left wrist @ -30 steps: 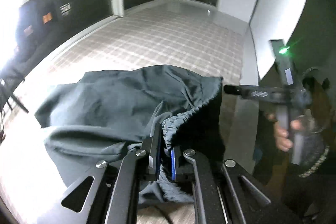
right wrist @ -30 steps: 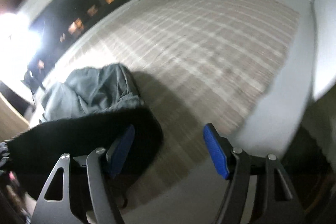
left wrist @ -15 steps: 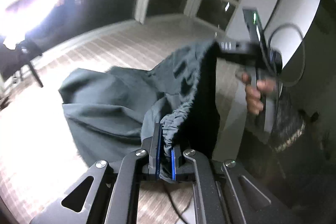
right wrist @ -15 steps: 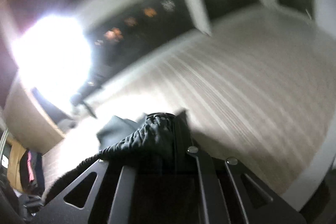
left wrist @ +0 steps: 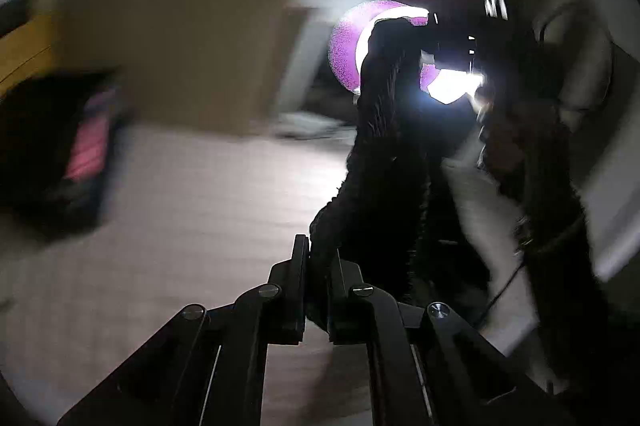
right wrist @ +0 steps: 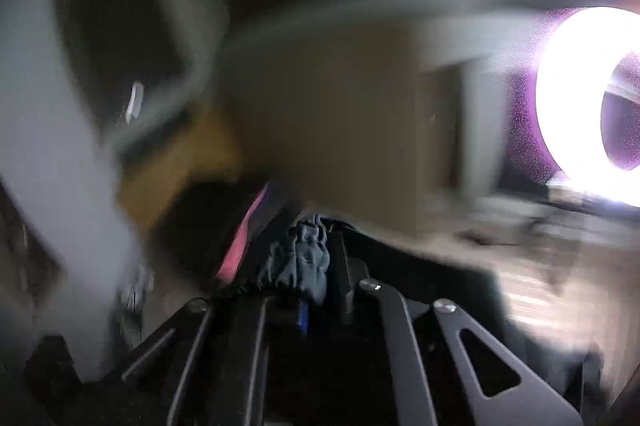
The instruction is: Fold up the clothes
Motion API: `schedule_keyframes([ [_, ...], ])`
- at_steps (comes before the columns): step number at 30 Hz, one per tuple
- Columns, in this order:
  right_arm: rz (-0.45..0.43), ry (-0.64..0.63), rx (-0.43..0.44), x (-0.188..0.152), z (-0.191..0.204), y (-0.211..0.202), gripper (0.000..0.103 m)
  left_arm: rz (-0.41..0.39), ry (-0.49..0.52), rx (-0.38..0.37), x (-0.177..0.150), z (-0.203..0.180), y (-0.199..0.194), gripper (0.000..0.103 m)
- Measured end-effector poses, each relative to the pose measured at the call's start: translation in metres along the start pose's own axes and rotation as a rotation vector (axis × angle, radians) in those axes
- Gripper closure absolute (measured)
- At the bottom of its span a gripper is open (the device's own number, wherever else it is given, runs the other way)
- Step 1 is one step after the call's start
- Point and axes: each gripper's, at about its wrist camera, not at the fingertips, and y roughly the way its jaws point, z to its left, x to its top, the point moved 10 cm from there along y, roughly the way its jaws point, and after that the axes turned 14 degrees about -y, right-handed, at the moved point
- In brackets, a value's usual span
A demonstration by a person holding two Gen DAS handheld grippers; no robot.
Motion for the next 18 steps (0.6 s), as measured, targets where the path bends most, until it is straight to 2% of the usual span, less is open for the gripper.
schedule_keyframes([
  [1, 0.090, -0.055, -0.008, -0.007, 0.016, 0.029, 0.093, -0.005, -0.031, 0.083, 0.002, 0.038, 0.000, 0.096],
  [3, 0.239, -0.151, -0.022, -0.025, 0.047, 0.073, 0.091, 0.006, -0.065, 0.133, 0.001, 0.073, 0.000, 0.097],
  [4, 0.270, -0.176, -0.008, -0.034, 0.055, 0.083, 0.086, 0.013, -0.079, 0.151, 0.000, 0.087, 0.000, 0.097],
  [8, 0.223, -0.160, 0.020, -0.063, 0.047, 0.064, 0.073, 0.040, -0.138, 0.222, -0.003, 0.147, 0.000, 0.097],
  [9, 0.204, -0.134, 0.026, -0.067, 0.037, 0.058, 0.064, 0.047, -0.153, 0.239, -0.004, 0.161, -0.001, 0.097],
  [10, 0.181, -0.096, 0.025, -0.069, 0.025, 0.048, 0.055, 0.059, -0.130, 0.220, -0.003, 0.157, 0.004, 0.096],
  [12, 0.130, 0.007, 0.025, -0.075, -0.001, 0.029, 0.054, 0.087, -0.053, 0.159, -0.005, 0.128, 0.018, 0.089],
  [14, 0.112, 0.099, 0.036, -0.078, -0.021, 0.020, 0.054, 0.114, 0.026, 0.097, -0.007, 0.097, 0.032, 0.067],
  [18, 0.087, 0.184, 0.013, -0.093, -0.043, 0.000, 0.054, 0.155, 0.203, 0.112, -0.010, 0.054, 0.087, 0.058],
])
